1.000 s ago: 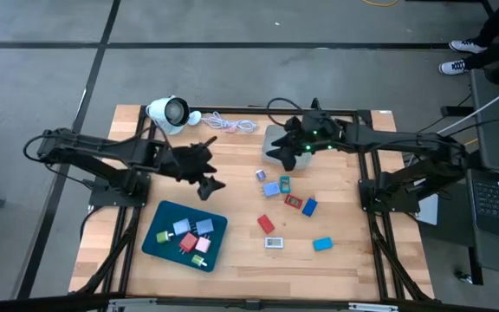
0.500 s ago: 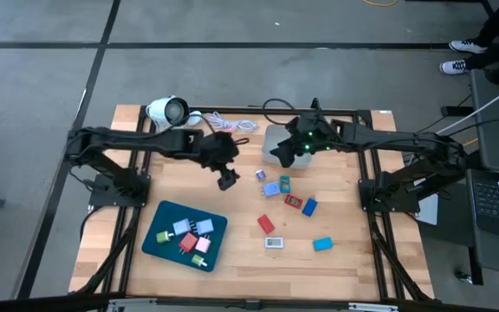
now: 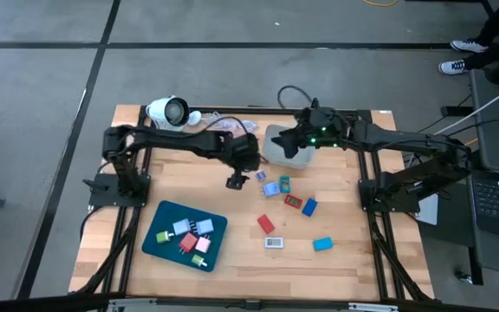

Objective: Pick & Place Office items
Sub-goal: Put the dark blue charger adapter into the blue bin

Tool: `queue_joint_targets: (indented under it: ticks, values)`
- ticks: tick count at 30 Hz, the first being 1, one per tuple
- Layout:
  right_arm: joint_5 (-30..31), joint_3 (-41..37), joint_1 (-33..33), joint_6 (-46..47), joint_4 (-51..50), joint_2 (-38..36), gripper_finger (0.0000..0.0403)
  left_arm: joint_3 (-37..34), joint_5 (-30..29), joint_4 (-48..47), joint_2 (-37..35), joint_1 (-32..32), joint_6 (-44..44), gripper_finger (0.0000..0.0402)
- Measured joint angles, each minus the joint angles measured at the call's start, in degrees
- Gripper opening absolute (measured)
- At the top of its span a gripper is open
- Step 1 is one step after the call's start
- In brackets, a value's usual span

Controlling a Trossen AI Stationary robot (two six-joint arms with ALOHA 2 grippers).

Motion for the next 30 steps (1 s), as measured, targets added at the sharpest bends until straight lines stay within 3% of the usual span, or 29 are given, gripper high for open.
queue_joint_targets:
  ticks: [6, 12, 19, 30]
  values:
    - [0.0, 0.0, -0.8, 1.1, 0.0, -4.6, 0.0257, 6.5, 3.1, 0.1, 7.9, -0.8, 10.2, 0.031]
    - [1.2, 0.0, -1.1, 1.4, 0.2, -7.9, 0.0257, 10.5, 3.5, -1.4, 15.4, -0.8, 15.1, 0.0304]
    - [1.5, 0.0, -1.1, 1.7, 0.2, -9.0, 0.0257, 12.3, -1.3, -3.0, 20.0, -0.8, 20.2, 0.0283]
    - [1.1, 0.0, -1.3, 1.3, 0.2, -9.0, 0.0257, 12.3, 0.1, -6.4, 20.1, 1.4, 15.3, 0.0229]
